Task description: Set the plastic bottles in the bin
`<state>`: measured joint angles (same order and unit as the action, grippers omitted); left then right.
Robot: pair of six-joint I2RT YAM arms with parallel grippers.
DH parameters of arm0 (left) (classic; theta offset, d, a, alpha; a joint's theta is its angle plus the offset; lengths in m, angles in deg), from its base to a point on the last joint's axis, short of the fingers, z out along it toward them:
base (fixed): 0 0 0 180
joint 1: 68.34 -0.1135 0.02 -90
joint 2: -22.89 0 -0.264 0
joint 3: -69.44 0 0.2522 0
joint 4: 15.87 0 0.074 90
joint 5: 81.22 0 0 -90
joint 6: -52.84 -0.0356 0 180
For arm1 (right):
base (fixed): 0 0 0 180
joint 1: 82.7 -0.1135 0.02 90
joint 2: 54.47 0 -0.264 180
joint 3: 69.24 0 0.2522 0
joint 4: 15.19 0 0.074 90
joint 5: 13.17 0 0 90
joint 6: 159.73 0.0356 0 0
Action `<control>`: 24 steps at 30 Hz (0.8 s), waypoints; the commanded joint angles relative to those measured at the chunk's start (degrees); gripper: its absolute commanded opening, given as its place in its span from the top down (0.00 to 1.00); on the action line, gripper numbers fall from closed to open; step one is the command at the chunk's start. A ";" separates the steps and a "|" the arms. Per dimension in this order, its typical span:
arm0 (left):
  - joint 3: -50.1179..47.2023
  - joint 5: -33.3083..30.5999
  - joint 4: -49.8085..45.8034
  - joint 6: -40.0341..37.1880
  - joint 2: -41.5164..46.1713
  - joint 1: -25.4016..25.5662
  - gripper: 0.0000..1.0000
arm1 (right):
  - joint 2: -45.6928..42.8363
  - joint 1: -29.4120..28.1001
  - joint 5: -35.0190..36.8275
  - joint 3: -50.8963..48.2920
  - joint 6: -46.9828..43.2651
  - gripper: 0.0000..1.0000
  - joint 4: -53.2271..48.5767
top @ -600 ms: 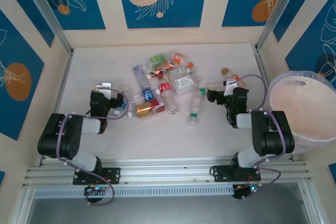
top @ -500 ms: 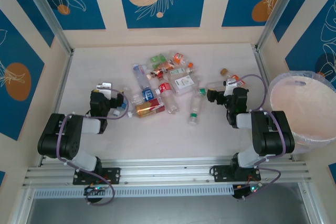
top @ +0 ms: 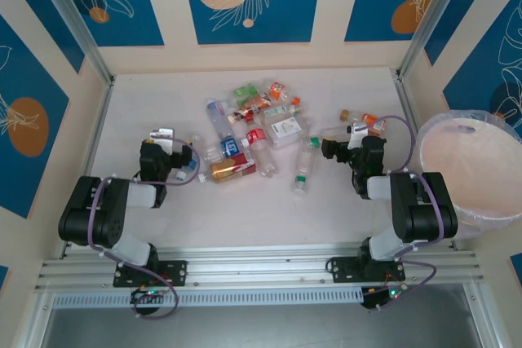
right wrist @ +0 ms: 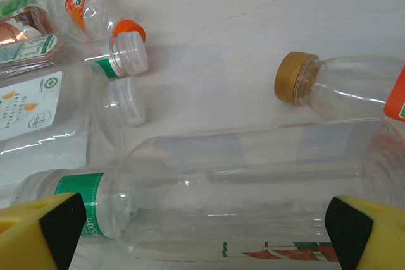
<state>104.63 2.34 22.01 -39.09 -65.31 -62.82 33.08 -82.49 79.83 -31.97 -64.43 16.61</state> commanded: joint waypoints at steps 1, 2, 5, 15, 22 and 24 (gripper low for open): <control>0.45 0.64 -1.58 -1.05 0.14 -0.51 0.00 | -0.36 0.02 0.16 0.41 0.09 0.01 0.41; 0.39 0.64 -1.49 -1.11 0.14 -0.48 0.00 | -0.43 -0.03 0.08 0.44 0.15 0.01 0.38; 0.44 0.73 -1.72 -1.27 0.30 -0.34 0.00 | -0.81 -0.02 -1.11 0.83 -0.38 0.01 -0.52; 5.12 -2.69 -21.95 1.89 13.99 -0.24 0.00 | -7.92 -5.83 -0.19 15.34 -4.83 0.01 -28.56; 7.81 -4.50 -32.68 12.53 24.37 -0.34 0.00 | 1.59 -12.56 13.66 37.87 -0.19 0.00 -52.40; 8.74 -3.84 -36.16 15.23 26.33 -0.33 0.00 | 6.43 -12.62 16.10 45.53 2.89 0.00 -60.59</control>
<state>111.52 -0.76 -5.86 -29.82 -40.99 -62.82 34.48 -95.10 88.10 6.47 -65.83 -27.13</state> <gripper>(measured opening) 0.999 0.994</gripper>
